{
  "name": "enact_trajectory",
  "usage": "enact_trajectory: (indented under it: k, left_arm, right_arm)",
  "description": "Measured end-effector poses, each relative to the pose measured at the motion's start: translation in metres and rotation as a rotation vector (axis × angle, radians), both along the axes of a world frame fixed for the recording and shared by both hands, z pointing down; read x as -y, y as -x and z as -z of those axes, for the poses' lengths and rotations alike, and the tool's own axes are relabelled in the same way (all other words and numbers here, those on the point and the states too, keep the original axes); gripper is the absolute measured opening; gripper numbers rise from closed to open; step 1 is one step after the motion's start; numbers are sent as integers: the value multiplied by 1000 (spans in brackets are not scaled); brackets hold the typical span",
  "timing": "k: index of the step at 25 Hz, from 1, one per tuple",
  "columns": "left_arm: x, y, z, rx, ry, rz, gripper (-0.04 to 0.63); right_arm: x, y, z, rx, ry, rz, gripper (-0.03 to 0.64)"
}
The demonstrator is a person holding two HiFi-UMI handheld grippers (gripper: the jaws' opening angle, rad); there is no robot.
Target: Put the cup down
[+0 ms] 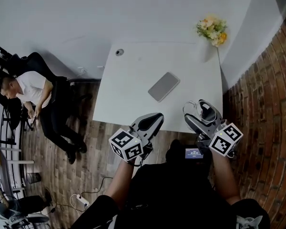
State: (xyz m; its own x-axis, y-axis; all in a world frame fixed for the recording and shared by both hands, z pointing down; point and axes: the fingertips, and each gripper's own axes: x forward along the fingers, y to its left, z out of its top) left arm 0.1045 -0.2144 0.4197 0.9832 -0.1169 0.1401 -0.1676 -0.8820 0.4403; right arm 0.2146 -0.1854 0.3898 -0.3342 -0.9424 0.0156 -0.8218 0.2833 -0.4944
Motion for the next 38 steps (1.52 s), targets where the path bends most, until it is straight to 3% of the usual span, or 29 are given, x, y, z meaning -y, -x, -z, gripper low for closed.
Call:
enact_trajectory:
  k: [11, 28, 38]
  left_arm:
    - [40, -26, -7, 8, 49, 19, 9]
    - [68, -29, -3, -14, 57, -82, 9]
    - [69, -29, -4, -24, 66, -83, 11]
  right_arm:
    - [43, -22, -11, 31, 29, 33, 425]
    - [72, -13, -3, 16, 23, -43, 425]
    - [72, -12, -5, 13, 25, -39, 425]
